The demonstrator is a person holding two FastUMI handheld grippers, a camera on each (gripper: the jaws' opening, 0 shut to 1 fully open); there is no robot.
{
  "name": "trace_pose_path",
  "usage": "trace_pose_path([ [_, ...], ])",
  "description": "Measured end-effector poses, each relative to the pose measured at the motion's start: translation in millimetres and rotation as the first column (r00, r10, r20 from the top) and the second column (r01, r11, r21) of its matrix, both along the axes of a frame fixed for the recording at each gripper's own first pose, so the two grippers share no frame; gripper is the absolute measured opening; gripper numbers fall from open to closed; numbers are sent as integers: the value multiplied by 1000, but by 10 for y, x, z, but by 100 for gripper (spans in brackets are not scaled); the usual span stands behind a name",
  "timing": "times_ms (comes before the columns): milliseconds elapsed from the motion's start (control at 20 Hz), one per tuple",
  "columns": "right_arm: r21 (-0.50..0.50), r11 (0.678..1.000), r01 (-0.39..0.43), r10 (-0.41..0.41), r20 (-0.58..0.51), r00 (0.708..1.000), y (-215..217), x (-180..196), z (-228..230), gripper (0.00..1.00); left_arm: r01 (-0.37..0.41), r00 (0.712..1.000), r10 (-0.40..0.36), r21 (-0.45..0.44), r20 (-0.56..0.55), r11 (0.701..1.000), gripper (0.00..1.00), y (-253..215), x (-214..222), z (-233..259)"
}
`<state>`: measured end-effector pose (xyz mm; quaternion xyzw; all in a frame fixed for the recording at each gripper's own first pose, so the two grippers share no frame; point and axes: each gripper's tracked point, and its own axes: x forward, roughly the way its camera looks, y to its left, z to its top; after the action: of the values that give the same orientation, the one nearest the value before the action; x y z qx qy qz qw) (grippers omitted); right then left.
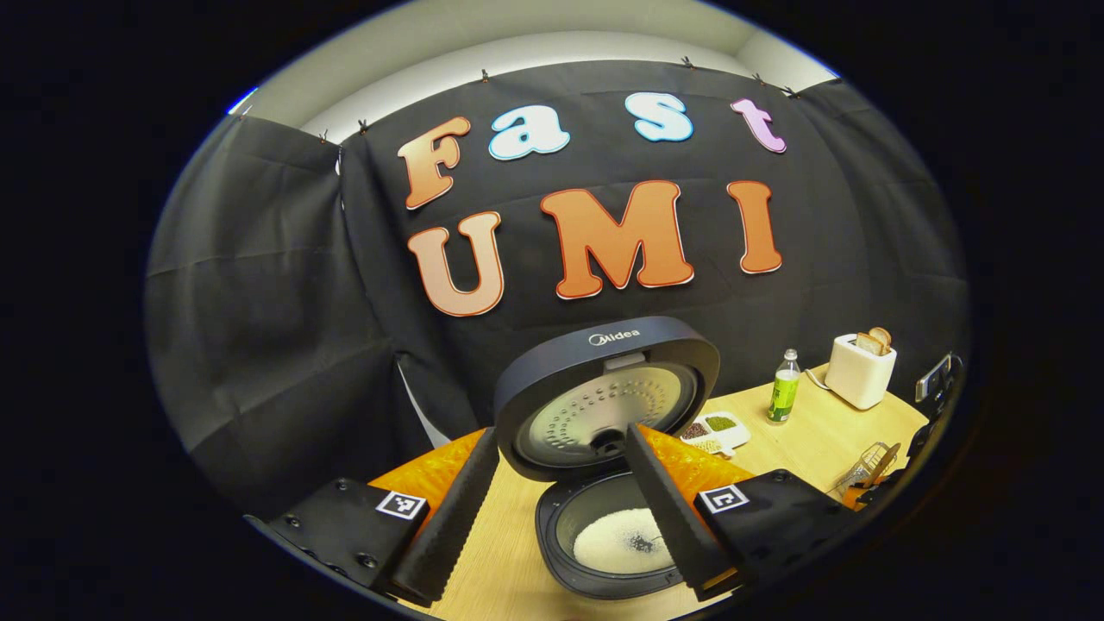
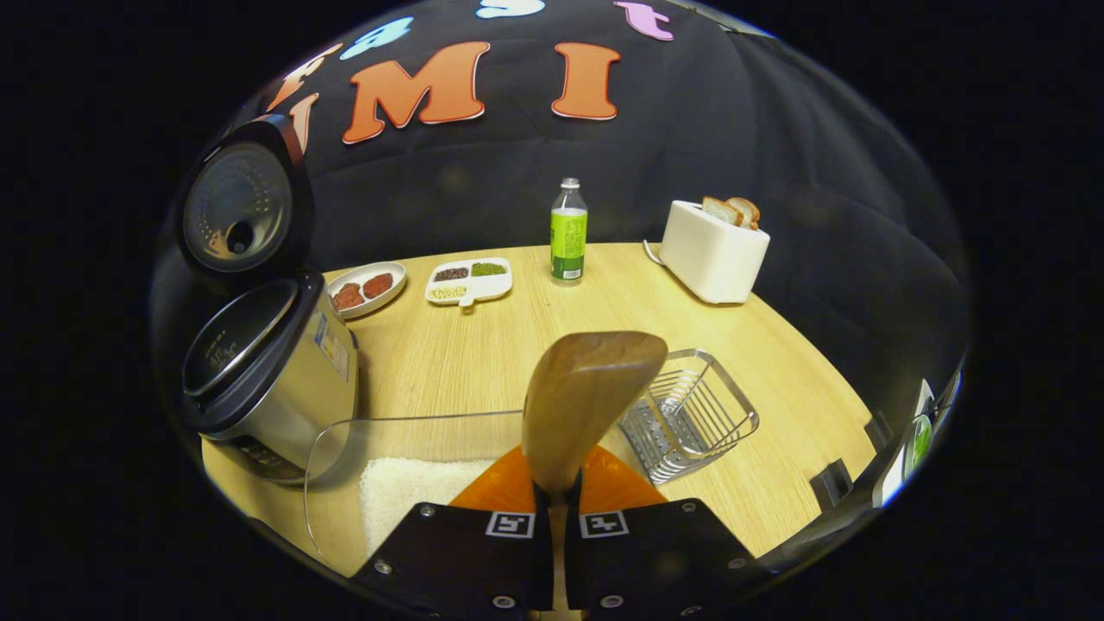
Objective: Close the left gripper, press the button to open the rice cooker; take a wooden spoon from the chopstick holder with the right hand, scoop a spoonful of rice and pour it into the rice cooker, then put the wooden spoon back into the chopstick holder.
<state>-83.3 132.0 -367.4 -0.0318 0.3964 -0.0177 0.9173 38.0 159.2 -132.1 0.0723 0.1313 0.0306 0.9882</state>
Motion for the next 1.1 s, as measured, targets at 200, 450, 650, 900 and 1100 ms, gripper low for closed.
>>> trace_pose_path([
  [200, 61, 998, -16, 14, 28, 1000, 328, -113, 39, 5, -1, 1000, 1, 8, -5, 1000, 91, 64, -28, -25],
  [450, 161, 987, -4, 2, 14, 1000, 593, -204, 40, 5, 4, 1000, -4, 26, -10, 1000, 91, 167, -124, -31],
  [650, 265, 962, 65, -60, -27, 998, 643, -188, 8, 4, 4, 1000, -3, 23, -15, 1000, 91, 268, -156, -42],
  [900, 304, 952, 35, -22, -47, 999, 757, -190, 33, 5, 9, 1000, -9, 22, -14, 1000, 99, 302, -150, -30],
  [1100, 469, 880, 75, -12, -136, 991, 882, -202, 18, 4, 15, 1000, -15, 30, -13, 999, 91, 303, -169, -10],
])
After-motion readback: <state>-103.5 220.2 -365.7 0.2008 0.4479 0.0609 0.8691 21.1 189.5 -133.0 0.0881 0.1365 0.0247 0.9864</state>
